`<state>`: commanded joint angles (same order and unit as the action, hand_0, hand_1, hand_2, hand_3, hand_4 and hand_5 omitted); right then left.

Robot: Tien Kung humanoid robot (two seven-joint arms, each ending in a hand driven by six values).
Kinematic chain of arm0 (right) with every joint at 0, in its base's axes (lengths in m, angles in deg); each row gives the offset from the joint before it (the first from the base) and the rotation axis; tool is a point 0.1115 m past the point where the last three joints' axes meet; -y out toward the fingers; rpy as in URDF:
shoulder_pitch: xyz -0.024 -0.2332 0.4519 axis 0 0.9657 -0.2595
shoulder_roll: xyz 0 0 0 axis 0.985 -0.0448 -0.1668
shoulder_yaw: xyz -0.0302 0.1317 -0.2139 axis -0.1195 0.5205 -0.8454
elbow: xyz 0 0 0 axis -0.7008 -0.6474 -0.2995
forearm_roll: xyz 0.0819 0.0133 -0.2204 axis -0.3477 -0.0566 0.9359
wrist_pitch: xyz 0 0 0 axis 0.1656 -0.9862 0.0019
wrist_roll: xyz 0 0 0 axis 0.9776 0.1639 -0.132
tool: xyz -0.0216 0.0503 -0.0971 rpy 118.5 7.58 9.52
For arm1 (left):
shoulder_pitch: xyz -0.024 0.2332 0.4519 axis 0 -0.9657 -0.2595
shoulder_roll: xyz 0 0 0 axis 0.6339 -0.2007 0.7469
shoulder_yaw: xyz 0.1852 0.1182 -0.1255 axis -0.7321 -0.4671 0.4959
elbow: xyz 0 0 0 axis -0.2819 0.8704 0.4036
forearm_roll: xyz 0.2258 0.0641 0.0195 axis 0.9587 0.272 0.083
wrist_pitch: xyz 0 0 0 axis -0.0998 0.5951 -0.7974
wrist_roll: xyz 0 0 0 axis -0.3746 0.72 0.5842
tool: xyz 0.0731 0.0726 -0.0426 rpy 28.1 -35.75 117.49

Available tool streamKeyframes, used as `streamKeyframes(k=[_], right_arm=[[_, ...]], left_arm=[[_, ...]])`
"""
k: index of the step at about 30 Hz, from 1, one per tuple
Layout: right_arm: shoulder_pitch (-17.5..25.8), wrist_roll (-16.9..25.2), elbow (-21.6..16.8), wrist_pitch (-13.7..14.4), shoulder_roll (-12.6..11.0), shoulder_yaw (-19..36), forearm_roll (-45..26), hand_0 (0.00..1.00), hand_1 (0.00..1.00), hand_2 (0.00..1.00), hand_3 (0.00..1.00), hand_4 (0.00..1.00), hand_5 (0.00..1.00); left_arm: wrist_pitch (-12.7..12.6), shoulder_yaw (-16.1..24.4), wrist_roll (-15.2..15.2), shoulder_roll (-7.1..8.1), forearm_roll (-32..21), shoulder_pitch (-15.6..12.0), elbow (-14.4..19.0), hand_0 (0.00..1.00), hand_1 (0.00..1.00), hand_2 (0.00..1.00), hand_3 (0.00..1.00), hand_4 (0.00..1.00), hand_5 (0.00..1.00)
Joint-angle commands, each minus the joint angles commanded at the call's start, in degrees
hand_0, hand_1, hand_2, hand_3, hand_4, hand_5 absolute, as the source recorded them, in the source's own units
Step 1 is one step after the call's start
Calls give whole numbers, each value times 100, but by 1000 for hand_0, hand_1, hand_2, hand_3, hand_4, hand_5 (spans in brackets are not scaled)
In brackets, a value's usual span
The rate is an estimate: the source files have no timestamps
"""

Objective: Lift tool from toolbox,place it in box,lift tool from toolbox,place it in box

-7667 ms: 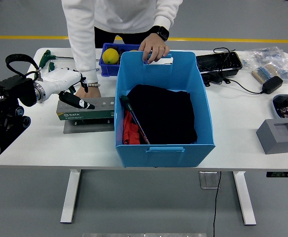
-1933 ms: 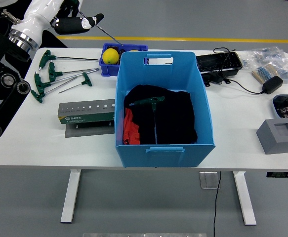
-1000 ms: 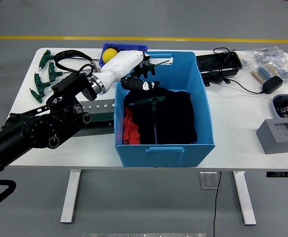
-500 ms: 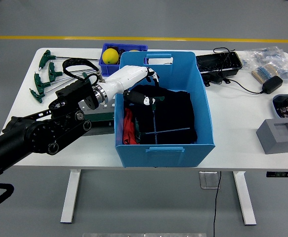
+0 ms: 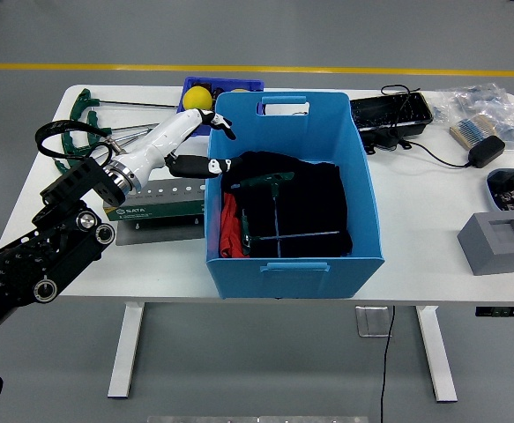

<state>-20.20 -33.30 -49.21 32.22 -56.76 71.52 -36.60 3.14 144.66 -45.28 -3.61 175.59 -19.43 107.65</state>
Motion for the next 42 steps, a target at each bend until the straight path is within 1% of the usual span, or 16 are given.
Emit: streamKeyframes(k=[4,5,9,11,15,20,22,25,26,28,30,34,36,40,41,42], right_arm=[[13,24,-14,51,20,-78,-102,684,668,724,569,796,678],[15,27,-17,62,23,-90,-115,683,666,724,569,791,676],[29,28,-36,103,36,-113,-97,683,666,724,569,791,676],[26,35,-44,123,38,-133,-111,682,666,724,568,790,676],[3,54,-63,154,28,-201,-161,682,666,724,568,790,676],[-7,57,-88,210,37,-238,-172,683,663,724,567,788,676],[7,48,-103,251,44,-233,-179,683,663,724,567,788,676],[21,37,-116,294,58,-208,-164,682,664,724,568,788,675],[22,25,-118,306,67,-174,-117,682,664,724,568,788,675],[22,13,-122,312,81,-132,-46,682,664,724,568,788,675],[28,5,-129,318,95,-95,19,682,663,724,567,788,676],[40,-9,-147,340,126,-50,100,682,663,724,567,788,676],[40,-8,-146,349,140,-48,113,682,662,723,568,788,676],[35,6,-144,368,147,-101,44,682,662,723,568,788,676],[29,11,-145,369,142,-122,25,682,661,723,568,790,676],[24,15,-147,370,138,-140,8,682,661,723,568,790,676]], left_arm=[[139,931,96,97,125,-532,845,788,728,730,583,855,489],[173,1155,121,92,102,-645,1006,709,653,698,584,858,499],[267,2112,209,-55,-208,-1116,1456,709,653,698,584,858,499],[279,2596,219,-184,-516,-1358,1568,674,631,698,597,866,519],[214,3495,153,-532,-1357,-1884,1753,674,631,698,597,866,519],[-321,4333,-374,-1010,-2152,-2572,2096,654,615,676,589,857,510],[-495,4443,-543,-1020,-2374,-2849,2196,654,615,676,589,857,510],[-702,4352,-812,-857,-2845,-3198,2143,620,586,660,582,860,535],[-744,4269,-859,-770,-3032,-3282,2062,620,586,660,582,860,535],[-732,4194,-834,-700,-3093,-3354,1958,620,586,660,582,860,535],[-704,4161,-813,-733,-3124,-3344,1898,627,592,676,593,857,552],[-687,4109,-836,-942,-3338,-3220,1840,627,592,676,593,857,552],[-709,4055,-861,-995,-3488,-3173,1825,635,607,718,610,855,566],[-742,3866,-885,-903,-3843,-3137,1778,635,607,718,610,855,566],[-768,3823,-905,-852,-3947,-3139,1765,716,729,810,692,865,619],[-795,3800,-925,-822,-4020,-3142,1758,716,729,810,692,865,619]])
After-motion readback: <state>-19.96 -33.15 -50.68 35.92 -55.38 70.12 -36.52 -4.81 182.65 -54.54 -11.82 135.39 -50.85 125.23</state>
